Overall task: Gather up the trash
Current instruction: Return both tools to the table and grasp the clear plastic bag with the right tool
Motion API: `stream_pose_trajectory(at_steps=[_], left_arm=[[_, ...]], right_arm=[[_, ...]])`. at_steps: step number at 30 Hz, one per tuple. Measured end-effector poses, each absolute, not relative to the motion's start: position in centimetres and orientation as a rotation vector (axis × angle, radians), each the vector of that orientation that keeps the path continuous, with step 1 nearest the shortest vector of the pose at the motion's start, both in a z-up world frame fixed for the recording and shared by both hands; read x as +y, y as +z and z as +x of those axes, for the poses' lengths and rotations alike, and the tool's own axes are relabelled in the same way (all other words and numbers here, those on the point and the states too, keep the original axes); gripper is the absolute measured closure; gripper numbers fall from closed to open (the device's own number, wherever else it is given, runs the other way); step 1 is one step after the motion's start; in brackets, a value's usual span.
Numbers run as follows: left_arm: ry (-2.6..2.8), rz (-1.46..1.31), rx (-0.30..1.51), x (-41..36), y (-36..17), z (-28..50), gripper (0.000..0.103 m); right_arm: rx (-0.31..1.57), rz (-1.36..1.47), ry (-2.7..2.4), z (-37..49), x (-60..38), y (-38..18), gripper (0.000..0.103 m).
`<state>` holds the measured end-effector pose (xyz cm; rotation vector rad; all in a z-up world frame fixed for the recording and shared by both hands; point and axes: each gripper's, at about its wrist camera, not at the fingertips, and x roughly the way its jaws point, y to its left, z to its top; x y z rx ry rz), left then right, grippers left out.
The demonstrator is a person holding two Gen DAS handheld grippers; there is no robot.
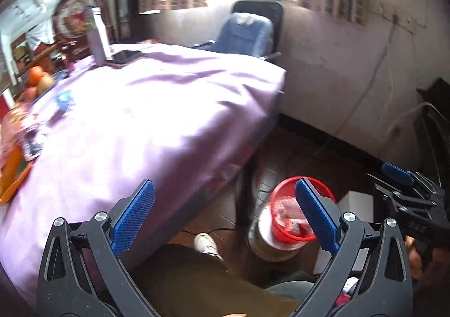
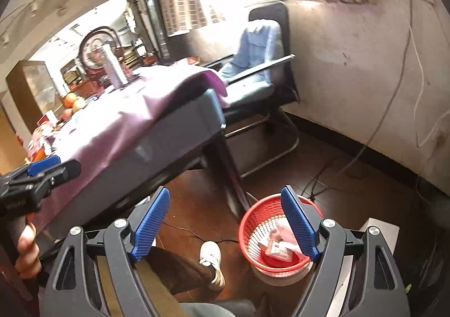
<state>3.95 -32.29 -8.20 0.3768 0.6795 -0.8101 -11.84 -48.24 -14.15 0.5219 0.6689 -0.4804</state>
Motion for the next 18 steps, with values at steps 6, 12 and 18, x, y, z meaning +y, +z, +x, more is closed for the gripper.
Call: stream_pose_trajectory(at_steps=[6, 12, 18], left_arm=[[-0.679, 0.345, 0.639, -26.2, -6.3, 7.0, 0.007], [-0.477, 0.337, 0.613, -18.6, -5.6, 12.0, 0.007], [-0.271, 0.237, 0.65, -8.2, -4.1, 18.8, 0.007]], right_arm=[[0.677, 0.485, -0.404, -9.8, -45.6, -12.5, 0.022], [0.691, 0.404, -0.279, -5.4, -41.7, -10.4, 0.021], [0.69, 0.313, -0.104, 0.7, -36.9, -7.9, 0.02]])
